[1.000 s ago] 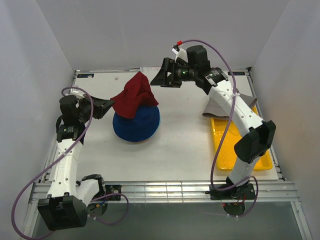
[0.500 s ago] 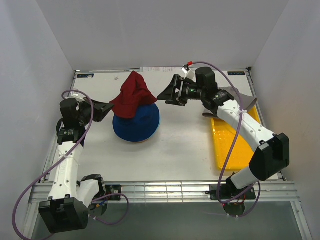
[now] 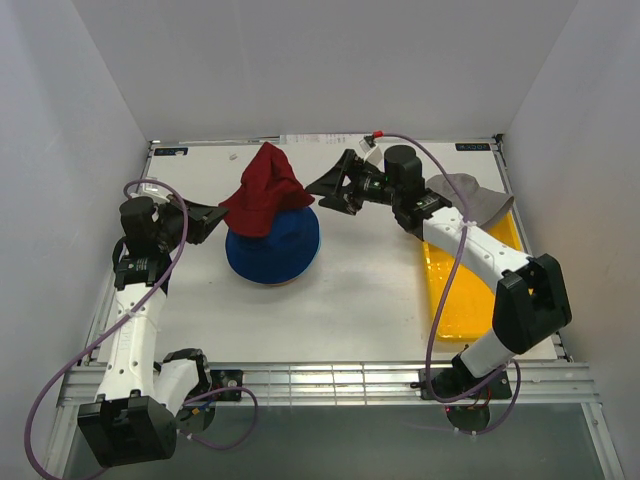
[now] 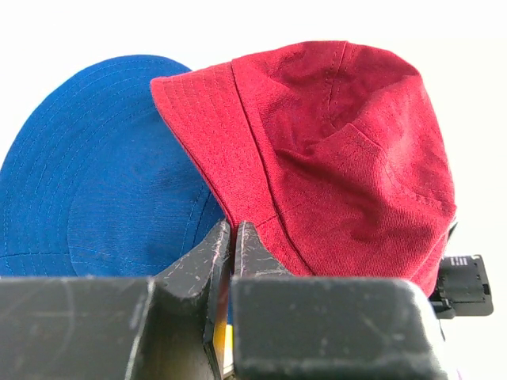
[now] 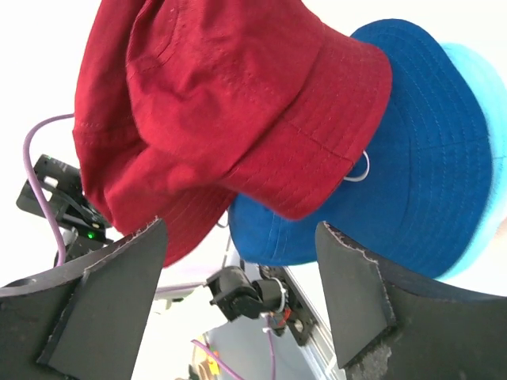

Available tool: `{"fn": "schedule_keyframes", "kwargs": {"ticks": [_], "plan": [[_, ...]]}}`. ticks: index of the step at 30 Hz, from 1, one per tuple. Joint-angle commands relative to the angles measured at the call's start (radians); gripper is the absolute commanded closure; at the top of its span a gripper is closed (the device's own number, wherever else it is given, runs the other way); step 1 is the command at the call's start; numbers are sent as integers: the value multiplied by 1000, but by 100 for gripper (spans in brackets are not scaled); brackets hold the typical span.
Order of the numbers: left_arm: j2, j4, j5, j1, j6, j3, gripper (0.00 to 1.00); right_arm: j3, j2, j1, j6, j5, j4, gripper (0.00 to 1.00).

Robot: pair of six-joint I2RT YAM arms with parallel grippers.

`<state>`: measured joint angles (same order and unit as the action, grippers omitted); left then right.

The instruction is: Stack the hats

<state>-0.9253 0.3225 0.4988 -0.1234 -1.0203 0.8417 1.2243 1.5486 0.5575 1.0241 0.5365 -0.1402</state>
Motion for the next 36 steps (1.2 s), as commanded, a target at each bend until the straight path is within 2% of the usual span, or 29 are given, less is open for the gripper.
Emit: {"fn": "schedule_keyframes", "kwargs": {"ticks": [1, 10, 20, 24, 29, 32, 36], "plan": [[22, 9, 9, -5, 26, 2, 100, -22, 16, 19, 77, -21, -147, 18], [20, 9, 15, -7, 29, 5, 100, -118, 2, 36, 201, -101, -310, 14], [20, 13, 20, -7, 32, 8, 100, -230, 15, 58, 338, -187, -544, 16], [22, 16, 21, -7, 34, 8, 100, -256, 33, 73, 390, -213, -640, 19], [22, 16, 21, -7, 35, 5, 100, -253, 56, 99, 416, -237, -676, 24], [23, 16, 23, -7, 37, 3, 100, -253, 71, 108, 432, -240, -697, 28], [25, 18, 21, -7, 39, 2, 100, -263, 77, 110, 445, -245, -723, 40]]}}
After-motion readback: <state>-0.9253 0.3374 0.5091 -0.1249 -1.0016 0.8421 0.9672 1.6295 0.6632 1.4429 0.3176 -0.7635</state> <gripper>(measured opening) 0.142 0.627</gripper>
